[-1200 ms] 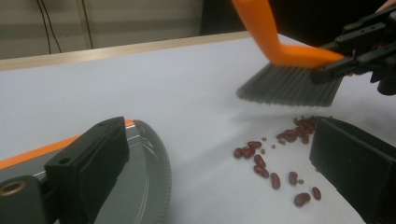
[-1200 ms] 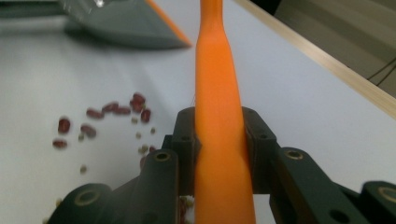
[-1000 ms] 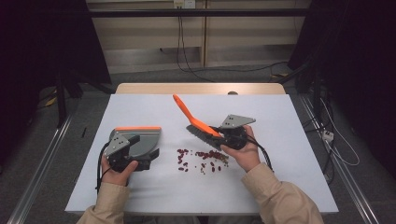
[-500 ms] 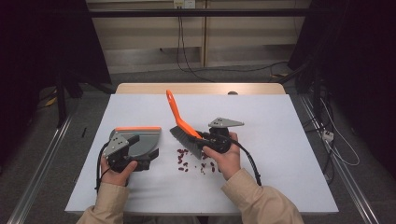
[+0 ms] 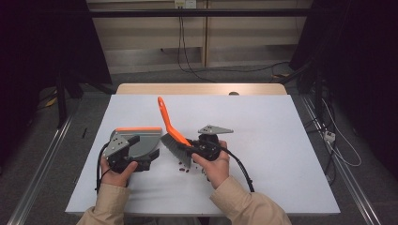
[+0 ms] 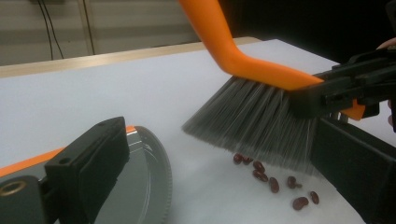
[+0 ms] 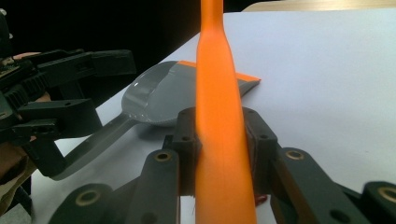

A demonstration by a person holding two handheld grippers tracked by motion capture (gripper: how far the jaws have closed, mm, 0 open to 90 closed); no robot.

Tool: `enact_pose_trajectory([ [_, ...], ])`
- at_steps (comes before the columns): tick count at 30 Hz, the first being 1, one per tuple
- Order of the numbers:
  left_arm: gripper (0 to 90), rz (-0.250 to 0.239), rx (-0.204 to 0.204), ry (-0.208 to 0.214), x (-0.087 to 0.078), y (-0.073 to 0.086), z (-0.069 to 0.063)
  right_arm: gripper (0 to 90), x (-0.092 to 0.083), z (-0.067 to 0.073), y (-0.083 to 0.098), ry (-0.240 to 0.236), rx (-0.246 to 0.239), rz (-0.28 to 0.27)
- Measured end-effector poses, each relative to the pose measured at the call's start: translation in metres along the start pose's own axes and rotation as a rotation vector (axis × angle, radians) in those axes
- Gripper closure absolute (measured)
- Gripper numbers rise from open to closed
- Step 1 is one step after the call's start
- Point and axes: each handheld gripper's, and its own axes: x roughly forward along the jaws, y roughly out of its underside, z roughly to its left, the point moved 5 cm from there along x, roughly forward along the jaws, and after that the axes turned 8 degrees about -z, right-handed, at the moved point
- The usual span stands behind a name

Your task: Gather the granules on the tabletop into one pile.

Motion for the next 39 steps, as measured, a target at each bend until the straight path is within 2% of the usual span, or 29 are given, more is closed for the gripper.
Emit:
enact_pose_trajectory([
  [3, 4.5, -0.006, 0.001, 0.003, -0.001, -0.001, 0.000, 70.9, 0.004, 0.005, 0.004, 0.003, 0.007, 0.004],
  [5, 4.5, -0.006, 0.002, 0.001, -0.001, -0.001, 0.000, 70.9, 0.008, 0.007, 0.007, 0.002, 0.039, 0.008],
  [9, 4.5, -0.006, 0.004, 0.001, -0.001, -0.001, 0.000, 70.9, 0.014, 0.010, 0.016, 0.026, 0.049, 0.020],
  [12, 4.5, -0.003, 0.010, -0.001, -0.001, -0.001, 0.001, 70.9, 0.018, 0.009, 0.026, 0.022, 0.120, 0.034],
  [13, 4.5, -0.003, 0.009, -0.001, -0.001, 0.000, 0.000, 70.9, 0.019, 0.009, 0.028, 0.032, 0.123, 0.044],
  [15, 4.5, -0.001, 0.007, -0.001, 0.000, 0.000, 0.000, 70.9, 0.020, 0.006, 0.030, 0.068, 0.090, 0.045],
  [18, 4.5, 0.000, 0.012, -0.002, 0.000, 0.000, 0.000, 70.8, 0.017, -0.001, 0.031, 0.096, 0.115, 0.066],
  [22, 4.5, 0.002, 0.010, -0.005, 0.000, 0.000, 0.000, 70.4, 0.011, -0.007, 0.033, 0.137, 0.093, 0.074],
  [26, 4.5, -0.001, 0.015, -0.003, -0.001, 0.000, 0.000, 70.1, 0.007, -0.014, 0.034, 0.161, 0.111, 0.082],
  [31, 4.5, -0.001, 0.017, -0.003, -0.001, -0.001, -0.001, 69.9, 0.000, -0.020, 0.032, 0.188, 0.094, 0.093],
  [39, 4.5, 0.001, 0.020, -0.001, 0.000, 0.000, -0.001, 69.9, -0.014, -0.033, 0.030, 0.224, 0.104, 0.098],
])
